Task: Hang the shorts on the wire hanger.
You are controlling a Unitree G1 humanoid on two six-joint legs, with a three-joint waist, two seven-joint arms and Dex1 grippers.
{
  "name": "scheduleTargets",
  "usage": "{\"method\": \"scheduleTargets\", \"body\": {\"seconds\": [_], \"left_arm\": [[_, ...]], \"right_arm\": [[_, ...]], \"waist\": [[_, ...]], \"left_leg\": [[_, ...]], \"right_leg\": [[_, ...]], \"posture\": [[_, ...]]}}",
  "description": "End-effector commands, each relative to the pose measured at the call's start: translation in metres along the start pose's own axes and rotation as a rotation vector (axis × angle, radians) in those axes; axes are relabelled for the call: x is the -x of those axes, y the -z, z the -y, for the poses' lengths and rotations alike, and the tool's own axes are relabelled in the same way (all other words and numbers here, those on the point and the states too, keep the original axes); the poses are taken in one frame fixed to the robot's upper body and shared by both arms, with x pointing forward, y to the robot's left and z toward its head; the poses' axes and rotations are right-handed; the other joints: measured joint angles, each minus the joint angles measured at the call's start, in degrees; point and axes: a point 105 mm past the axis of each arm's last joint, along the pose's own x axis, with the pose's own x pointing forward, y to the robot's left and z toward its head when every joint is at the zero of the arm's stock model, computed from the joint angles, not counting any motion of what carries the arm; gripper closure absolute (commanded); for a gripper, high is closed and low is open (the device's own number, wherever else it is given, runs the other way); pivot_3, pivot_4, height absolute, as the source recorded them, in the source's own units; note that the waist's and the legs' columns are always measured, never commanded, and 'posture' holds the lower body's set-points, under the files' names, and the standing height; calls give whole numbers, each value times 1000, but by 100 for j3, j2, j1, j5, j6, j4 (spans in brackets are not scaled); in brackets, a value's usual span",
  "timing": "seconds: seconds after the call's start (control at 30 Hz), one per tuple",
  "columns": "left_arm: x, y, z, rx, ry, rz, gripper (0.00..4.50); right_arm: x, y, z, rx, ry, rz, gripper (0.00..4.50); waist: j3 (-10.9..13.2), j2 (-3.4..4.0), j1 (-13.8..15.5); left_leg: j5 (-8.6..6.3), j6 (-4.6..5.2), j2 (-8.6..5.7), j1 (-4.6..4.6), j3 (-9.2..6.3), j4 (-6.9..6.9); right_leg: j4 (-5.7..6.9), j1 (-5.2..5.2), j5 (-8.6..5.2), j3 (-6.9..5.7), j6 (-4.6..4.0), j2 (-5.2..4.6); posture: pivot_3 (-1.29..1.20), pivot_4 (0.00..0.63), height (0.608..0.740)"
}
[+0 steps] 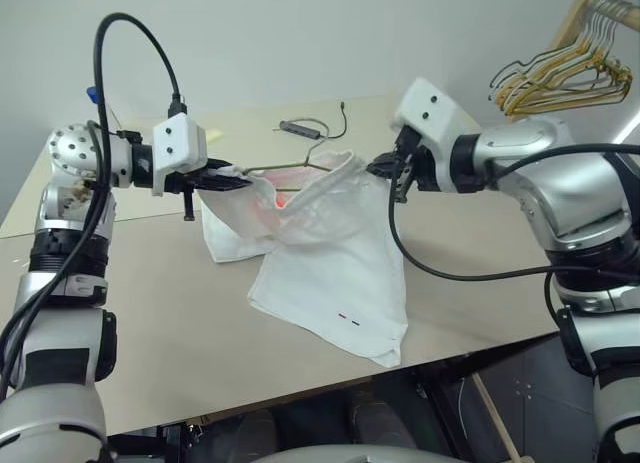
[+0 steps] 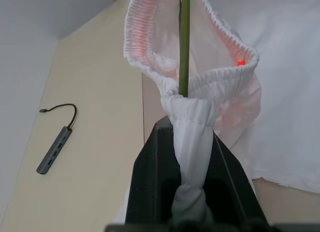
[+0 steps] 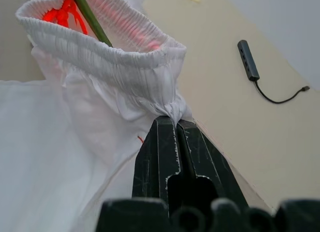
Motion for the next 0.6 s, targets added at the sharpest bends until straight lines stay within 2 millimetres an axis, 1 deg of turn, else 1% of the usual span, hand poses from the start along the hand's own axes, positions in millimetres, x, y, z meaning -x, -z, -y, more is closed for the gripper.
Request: {"method": "scheduleTargets", "body": {"seconds": [0.03, 0.1, 0.13, 0.17, 0.2, 0.3, 0.33, 0.37, 0.43, 0.6], "left_arm": [[11, -15, -8, -55, -51, 42, 4442], [12, -17, -9, -39, -61, 65, 4442], [12, -18, -9, -36, -63, 72, 4442], [13, -18, -8, -37, -63, 71, 4442], [13, -17, -8, -39, -66, 64, 4442], [13, -14, -7, -37, -65, 52, 4442], [13, -14, -7, -36, -63, 52, 4442], [12, -14, -7, -35, -59, 53, 4442], [12, -14, -5, -38, -50, 57, 4442], [9, -11, -4, -43, -38, 37, 4442]], "right_arm": [[3, -11, 1, 118, 19, 53, 4470], [3, -10, 0, 170, 18, 57, 4470], [2, -8, 0, 165, 13, 50, 4470], [2, -6, 0, 152, 4, 48, 4007], [3, -5, -1, 140, -11, 52, 3818], [5, 0, -10, 157, -64, 60, 2852], [3, 3, -9, 147, -58, 53, 2533], [1, 7, -7, 142, -44, 39, 2307], [-2, 12, -4, 129, -35, 25, 2307], [-3, 13, -2, 101, -29, 38, 2307]], "waist": [[0, 0, 0], [0, 0, 0], [0, 0, 0], [0, 0, -1], [0, 0, -1], [0, 0, -1], [0, 0, -1], [0, 0, -2], [0, 0, -3], [0, 0, -11]], "left_leg": [[0, 0, -1, 1, 0, 1], [0, 0, -2, 3, 0, 2], [0, 0, -2, 5, 0, 2], [0, 0, -1, 5, 0, 2], [0, 0, -1, 7, 0, 2], [0, 0, -1, 9, 0, 2], [0, 0, -1, 9, 0, 2], [0, 0, -1, 9, 0, 2], [0, 0, -3, 8, 1, 2], [0, 0, -1, 14, 0, 2]], "right_leg": [[-4, 0, 0, 0, 0, -1], [-9, 3, 0, 0, 0, 0], [-8, 3, 0, 0, 1, 0], [-6, 3, 0, 0, 1, 0], [-3, 3, 0, 0, 1, 1], [-3, 5, 0, 0, 0, 2], [-4, 5, 0, 0, 1, 2], [-5, 6, 0, 0, 0, 2], [-5, 5, 0, 1, 0, 0], [1, 5, 0, 1, 0, 3]], "posture": [[-40, 0, 740], [-39, 0, 740], [-39, 0, 740], [-38, 0, 740], [-38, 0, 740], [-39, 0, 740], [-43, 0, 740], [-43, 0, 740], [-43, 0, 740], [-47, 0, 740]]}}
